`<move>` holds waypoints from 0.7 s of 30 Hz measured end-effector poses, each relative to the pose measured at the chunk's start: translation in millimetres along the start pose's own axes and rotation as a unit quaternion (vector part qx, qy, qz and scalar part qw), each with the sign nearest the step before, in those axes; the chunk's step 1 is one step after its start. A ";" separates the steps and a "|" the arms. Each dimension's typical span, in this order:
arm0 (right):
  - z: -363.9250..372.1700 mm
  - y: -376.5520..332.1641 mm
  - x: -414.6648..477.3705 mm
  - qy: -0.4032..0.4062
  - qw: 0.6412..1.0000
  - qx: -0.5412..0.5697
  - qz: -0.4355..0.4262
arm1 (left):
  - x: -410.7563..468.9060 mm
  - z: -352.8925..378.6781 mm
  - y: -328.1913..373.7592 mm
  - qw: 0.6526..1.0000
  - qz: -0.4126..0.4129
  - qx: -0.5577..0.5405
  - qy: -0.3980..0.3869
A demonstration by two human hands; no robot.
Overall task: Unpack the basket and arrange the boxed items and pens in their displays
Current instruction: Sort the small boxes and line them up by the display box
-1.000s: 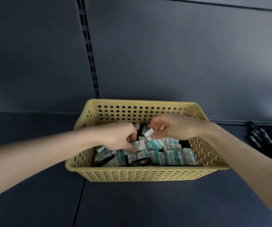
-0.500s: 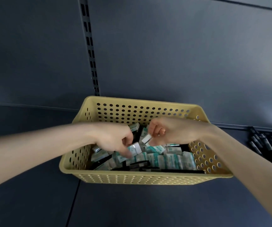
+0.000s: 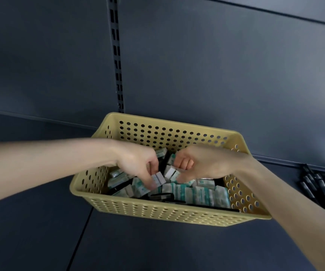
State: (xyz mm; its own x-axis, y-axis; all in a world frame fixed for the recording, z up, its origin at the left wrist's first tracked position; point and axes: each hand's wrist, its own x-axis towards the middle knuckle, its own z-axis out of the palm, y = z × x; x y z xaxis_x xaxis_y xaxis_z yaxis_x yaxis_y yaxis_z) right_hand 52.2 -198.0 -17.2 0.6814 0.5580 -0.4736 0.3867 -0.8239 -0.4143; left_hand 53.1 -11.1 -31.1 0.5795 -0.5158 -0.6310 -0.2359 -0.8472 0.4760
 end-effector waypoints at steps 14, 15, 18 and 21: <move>-0.8 4.9 -4.9 0.014 1.000 0.021 0.001 | -4.5 1.8 -5.0 0.991 0.009 -0.122 0.057; -1.4 4.4 -5.1 0.006 1.000 0.018 0.004 | -5.1 1.2 -5.1 0.987 0.005 -0.137 0.086; -2.2 2.4 -4.7 -0.006 1.000 0.024 0.010 | -5.5 -0.8 -5.4 0.970 -0.014 -0.173 0.173; -0.2 2.2 -3.8 0.010 1.000 0.026 0.010 | -2.0 -1.4 -5.5 0.957 -0.025 -0.169 0.233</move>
State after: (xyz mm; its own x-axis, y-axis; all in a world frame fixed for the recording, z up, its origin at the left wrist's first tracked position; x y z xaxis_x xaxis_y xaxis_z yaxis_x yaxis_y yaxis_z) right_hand 50.6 -202.0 -16.1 0.7014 0.5385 -0.4670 0.3396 -0.8285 -0.4452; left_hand 54.4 -5.2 -31.6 0.8875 -0.2953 -0.3537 0.0221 -0.7395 0.6728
